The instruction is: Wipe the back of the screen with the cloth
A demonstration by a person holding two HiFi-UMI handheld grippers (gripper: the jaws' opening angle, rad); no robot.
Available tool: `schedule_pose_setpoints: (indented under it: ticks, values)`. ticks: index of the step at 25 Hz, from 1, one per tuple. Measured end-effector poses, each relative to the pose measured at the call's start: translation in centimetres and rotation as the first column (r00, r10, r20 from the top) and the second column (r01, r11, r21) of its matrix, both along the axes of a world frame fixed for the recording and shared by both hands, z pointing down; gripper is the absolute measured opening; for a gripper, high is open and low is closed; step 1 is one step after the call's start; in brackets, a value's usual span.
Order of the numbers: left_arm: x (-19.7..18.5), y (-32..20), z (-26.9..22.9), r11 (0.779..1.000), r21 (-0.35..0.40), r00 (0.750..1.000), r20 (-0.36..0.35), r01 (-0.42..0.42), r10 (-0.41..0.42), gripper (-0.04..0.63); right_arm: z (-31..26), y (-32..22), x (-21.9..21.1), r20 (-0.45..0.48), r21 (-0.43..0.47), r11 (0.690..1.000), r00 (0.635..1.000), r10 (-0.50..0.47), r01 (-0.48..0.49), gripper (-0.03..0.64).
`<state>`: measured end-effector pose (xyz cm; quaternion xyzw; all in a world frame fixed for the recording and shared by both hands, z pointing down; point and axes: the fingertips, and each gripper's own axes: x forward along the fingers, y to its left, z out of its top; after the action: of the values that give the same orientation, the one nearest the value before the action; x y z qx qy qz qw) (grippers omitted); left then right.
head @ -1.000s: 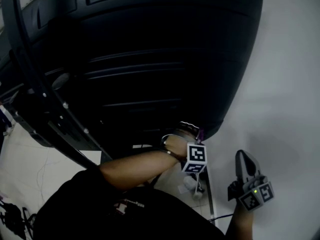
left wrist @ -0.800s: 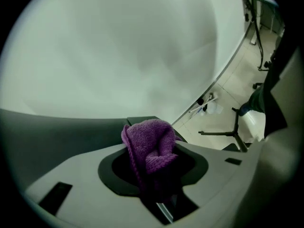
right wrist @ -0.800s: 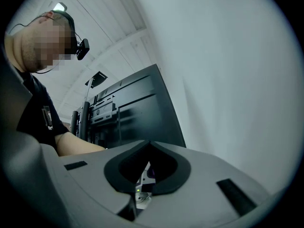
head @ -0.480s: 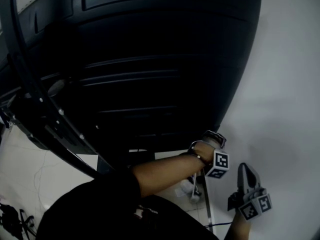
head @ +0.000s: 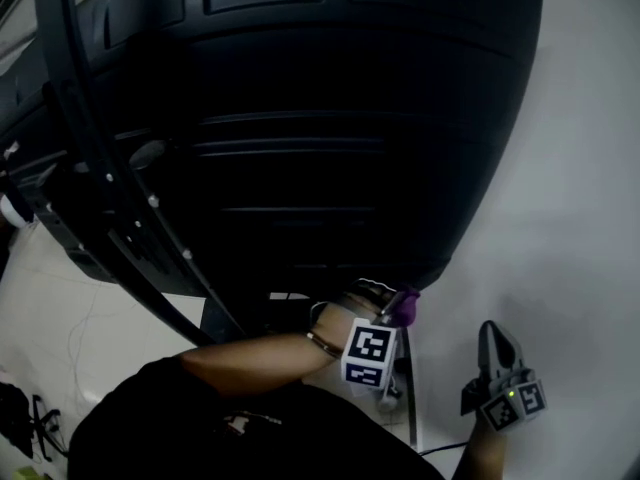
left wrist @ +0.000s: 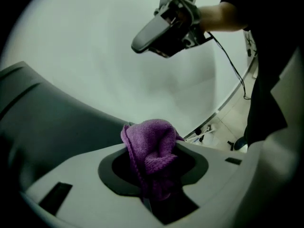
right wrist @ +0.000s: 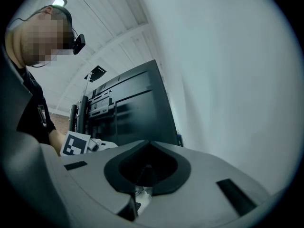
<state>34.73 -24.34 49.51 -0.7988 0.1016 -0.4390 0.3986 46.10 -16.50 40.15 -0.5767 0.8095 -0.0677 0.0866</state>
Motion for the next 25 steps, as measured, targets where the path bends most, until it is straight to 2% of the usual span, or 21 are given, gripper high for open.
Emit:
schedule_pose_setpoints:
  ticks: [3,5,7,9,13,18,21,25]
  values:
    - [-4.1,0.5,-1.8,0.998,-0.039,0.995,-0.083,0.052,-0.055,0.160,-0.4,-1.4,-2.6,-0.002,-0.007,0.997,0.997,-0.079,0.079,0.006]
    - [-7.0,0.7,-2.9,0.991,-0.086,0.983,-0.145,0.102,-0.113,0.160,-1.2,-2.4,-4.9,-0.010,0.001,0.989,0.989,-0.145,0.145,0.006]
    - [-10.2,0.8,-3.9,0.976,-0.137,0.960,-0.203,0.168,-0.194,0.160,-2.1,-3.4,-7.6,-0.027,0.017,0.974,0.974,-0.226,0.226,0.006]
    - [-13.5,0.9,-5.3,0.957,-0.167,0.925,-0.262,0.236,-0.274,0.160,-3.1,-4.3,-10.8,-0.050,0.037,0.948,0.948,-0.313,0.315,0.006]
    - [-19.7,2.6,-8.4,0.923,-0.198,0.852,-0.358,0.329,-0.381,0.160,-4.7,-5.0,-17.4,-0.085,0.073,0.870,0.873,-0.481,0.487,0.006]
    - [-27.4,5.9,-12.4,0.877,-0.235,0.750,-0.454,0.419,-0.480,0.160,-6.9,-3.9,-25.3,-0.122,0.121,0.741,0.751,-0.649,0.661,0.006]
    - [-32.6,7.6,-14.6,0.845,-0.245,0.689,-0.494,0.475,-0.530,0.160,-8.4,-2.8,-29.1,-0.147,0.140,0.670,0.684,-0.714,0.729,0.006]
    - [-39.9,8.7,-17.0,0.808,-0.269,0.607,-0.547,0.525,-0.576,0.160,-9.6,-1.3,-33.2,-0.171,0.140,0.610,0.626,-0.761,0.780,0.006]
